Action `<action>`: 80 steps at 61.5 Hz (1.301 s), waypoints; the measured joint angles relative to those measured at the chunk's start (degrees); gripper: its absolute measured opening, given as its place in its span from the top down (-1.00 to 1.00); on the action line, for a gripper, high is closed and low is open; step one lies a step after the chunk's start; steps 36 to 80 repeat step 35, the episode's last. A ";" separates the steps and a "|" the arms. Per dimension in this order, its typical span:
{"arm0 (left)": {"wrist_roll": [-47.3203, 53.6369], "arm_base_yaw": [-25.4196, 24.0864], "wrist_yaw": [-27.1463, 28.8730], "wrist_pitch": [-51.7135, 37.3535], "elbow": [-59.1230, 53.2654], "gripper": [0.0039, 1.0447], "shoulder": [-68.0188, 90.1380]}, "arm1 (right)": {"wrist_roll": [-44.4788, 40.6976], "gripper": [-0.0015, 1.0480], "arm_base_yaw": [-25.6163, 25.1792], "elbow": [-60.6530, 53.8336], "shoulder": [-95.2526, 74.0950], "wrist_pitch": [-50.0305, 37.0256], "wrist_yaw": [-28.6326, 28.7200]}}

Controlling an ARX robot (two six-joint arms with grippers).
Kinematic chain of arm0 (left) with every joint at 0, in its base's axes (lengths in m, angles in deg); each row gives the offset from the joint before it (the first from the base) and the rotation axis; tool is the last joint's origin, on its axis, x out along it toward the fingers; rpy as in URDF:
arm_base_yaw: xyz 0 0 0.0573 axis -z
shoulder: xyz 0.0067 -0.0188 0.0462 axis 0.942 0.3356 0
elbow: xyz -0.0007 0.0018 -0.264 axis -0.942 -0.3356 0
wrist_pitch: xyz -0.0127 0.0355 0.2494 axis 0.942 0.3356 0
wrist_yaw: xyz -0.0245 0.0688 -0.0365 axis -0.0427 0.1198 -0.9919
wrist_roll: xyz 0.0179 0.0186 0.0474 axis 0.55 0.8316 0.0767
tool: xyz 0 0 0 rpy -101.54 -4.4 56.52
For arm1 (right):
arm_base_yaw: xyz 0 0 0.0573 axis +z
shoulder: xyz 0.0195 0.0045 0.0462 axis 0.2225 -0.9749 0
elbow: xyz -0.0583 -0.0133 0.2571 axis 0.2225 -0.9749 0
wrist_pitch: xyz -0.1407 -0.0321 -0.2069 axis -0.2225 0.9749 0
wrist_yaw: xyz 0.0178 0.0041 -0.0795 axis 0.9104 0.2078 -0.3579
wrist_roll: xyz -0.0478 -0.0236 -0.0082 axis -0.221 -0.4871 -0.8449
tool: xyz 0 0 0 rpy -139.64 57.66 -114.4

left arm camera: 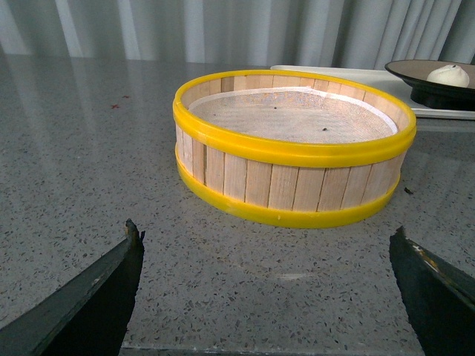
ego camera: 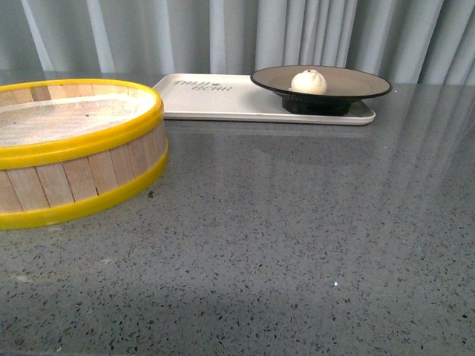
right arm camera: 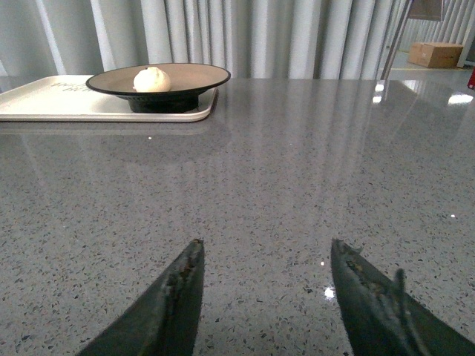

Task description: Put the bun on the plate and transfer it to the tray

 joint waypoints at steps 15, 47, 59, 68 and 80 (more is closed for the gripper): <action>0.00 0.00 0.00 0.00 0.00 -0.88 0.00 | 0.00 -0.78 0.00 0.00 0.00 0.00 0.00; 0.00 0.00 0.00 0.00 0.00 -0.88 0.00 | 0.02 -0.84 0.00 0.00 0.00 0.00 0.00; 0.00 0.00 0.00 0.00 0.00 -0.88 0.00 | 0.02 -0.84 0.00 0.00 0.00 0.00 0.00; 0.00 0.00 0.00 0.00 0.00 -0.88 0.00 | 0.02 -0.84 0.00 0.00 0.00 0.00 0.00; 0.00 0.00 0.00 0.00 0.00 -0.88 0.00 | 0.02 -0.84 0.00 0.00 0.00 0.00 0.00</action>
